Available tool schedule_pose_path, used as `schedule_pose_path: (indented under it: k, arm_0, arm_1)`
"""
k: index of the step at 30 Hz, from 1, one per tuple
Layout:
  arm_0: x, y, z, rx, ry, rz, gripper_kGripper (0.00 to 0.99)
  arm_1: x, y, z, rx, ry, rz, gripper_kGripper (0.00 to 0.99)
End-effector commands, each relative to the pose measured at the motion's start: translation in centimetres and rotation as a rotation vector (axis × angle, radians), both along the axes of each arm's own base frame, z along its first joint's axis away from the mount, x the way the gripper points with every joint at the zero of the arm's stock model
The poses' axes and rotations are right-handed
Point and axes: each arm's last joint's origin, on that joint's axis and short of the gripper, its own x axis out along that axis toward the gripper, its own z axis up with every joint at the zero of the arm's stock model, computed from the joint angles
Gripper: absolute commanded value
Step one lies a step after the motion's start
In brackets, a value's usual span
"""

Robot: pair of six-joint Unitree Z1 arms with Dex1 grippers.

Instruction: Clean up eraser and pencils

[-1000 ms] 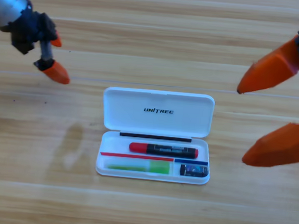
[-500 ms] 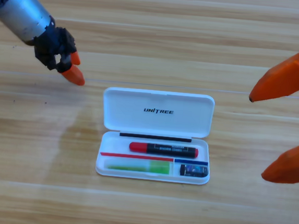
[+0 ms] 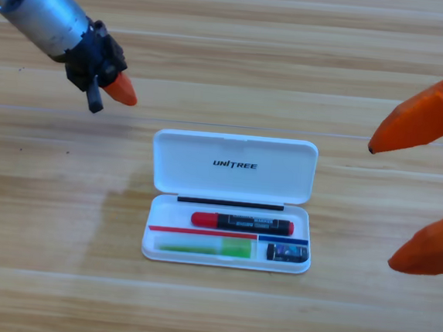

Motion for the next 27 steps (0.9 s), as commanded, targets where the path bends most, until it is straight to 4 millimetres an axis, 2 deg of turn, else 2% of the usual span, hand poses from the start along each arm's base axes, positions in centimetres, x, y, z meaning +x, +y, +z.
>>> schedule_pose_path:
  k: [1, 16, 27]
  arm_0:
    - [0.4, -3.0, -2.5, 0.022, 0.05, -0.048, 0.0]
    - [-0.3, -6.7, -3.1, 0.01, 0.064, -0.1, 0.0]
    - [-1.4, -8.7, -2.4, 0.015, 0.101, -0.128, 0.0]
  arm_1:
    - [0.5, -0.4, -0.8, -0.007, 0.017, -0.024, 0.931]
    - [0.4, -0.4, -0.8, 0.001, 0.029, -0.011, 0.943]
    - [0.6, -0.1, -1.0, -0.006, 0.036, -0.009, 0.943]
